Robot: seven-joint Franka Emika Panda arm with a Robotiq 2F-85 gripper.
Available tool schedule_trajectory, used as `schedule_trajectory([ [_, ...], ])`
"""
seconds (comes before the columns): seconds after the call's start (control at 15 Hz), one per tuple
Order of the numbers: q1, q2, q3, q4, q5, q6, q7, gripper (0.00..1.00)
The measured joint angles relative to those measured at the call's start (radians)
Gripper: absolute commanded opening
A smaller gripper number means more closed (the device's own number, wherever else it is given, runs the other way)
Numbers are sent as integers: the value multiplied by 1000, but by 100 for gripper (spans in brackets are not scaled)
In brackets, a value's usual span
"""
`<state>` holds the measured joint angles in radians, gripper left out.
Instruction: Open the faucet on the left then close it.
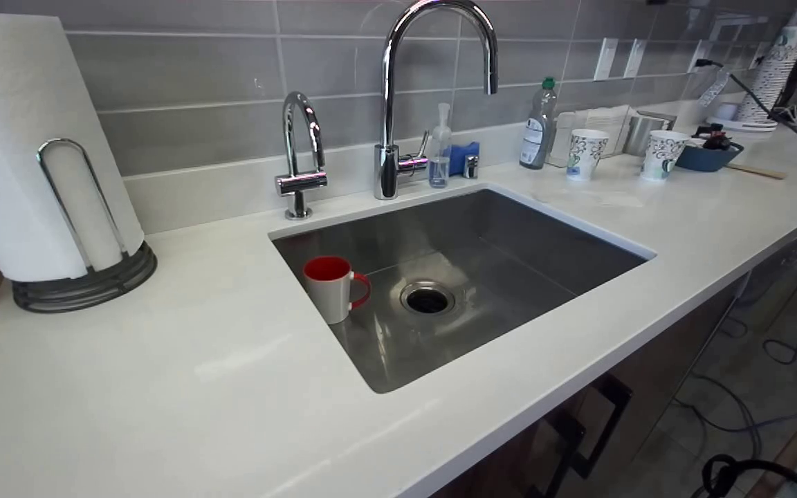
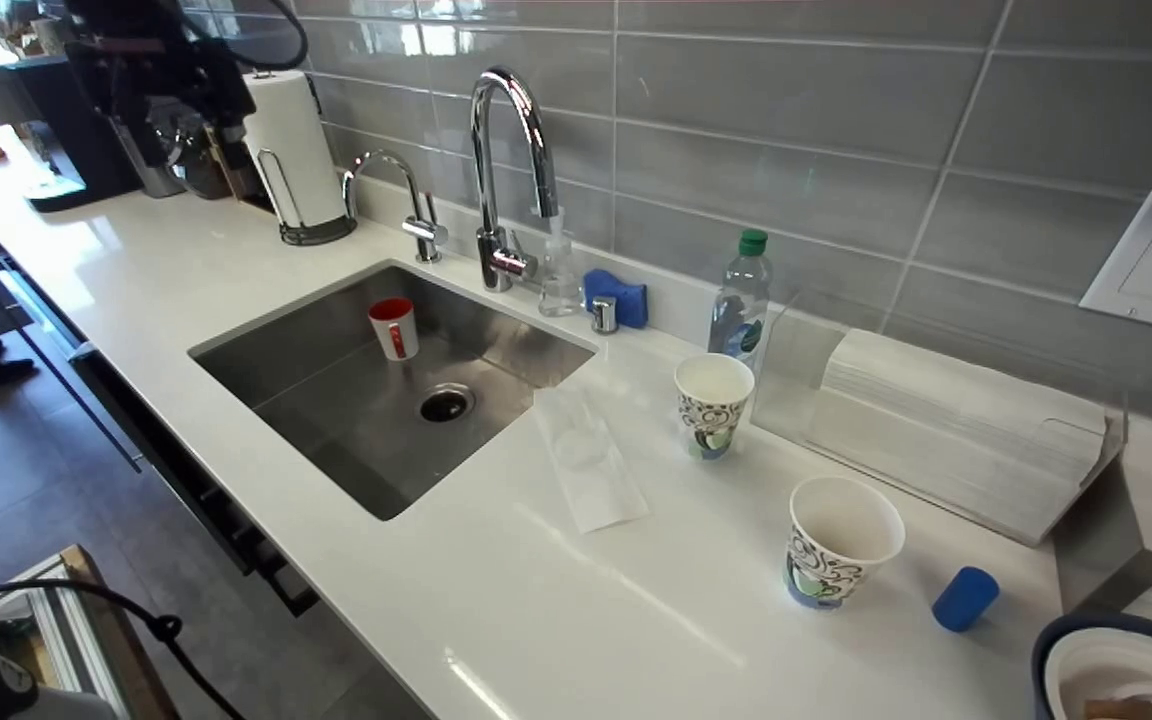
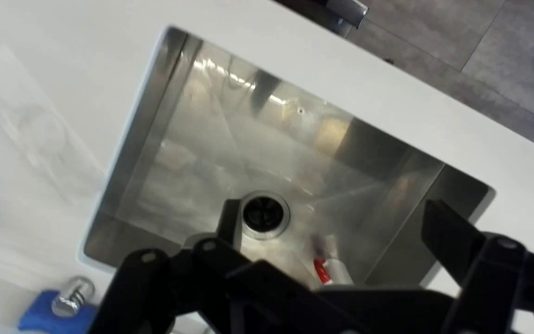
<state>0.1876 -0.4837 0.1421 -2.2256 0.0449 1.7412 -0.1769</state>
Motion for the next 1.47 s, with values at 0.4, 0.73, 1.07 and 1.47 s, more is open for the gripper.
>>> schedule_trajectory([
  [0.4, 26, 316, 16, 154, -29, 287, -248, 100],
  [0.73, 32, 565, 45, 343, -45, 341, -466, 100],
  [1.07, 32, 671, 54, 447, -63, 335, -517, 100],
  [1.47, 37, 677, 61, 453, -118, 352, -506, 100],
])
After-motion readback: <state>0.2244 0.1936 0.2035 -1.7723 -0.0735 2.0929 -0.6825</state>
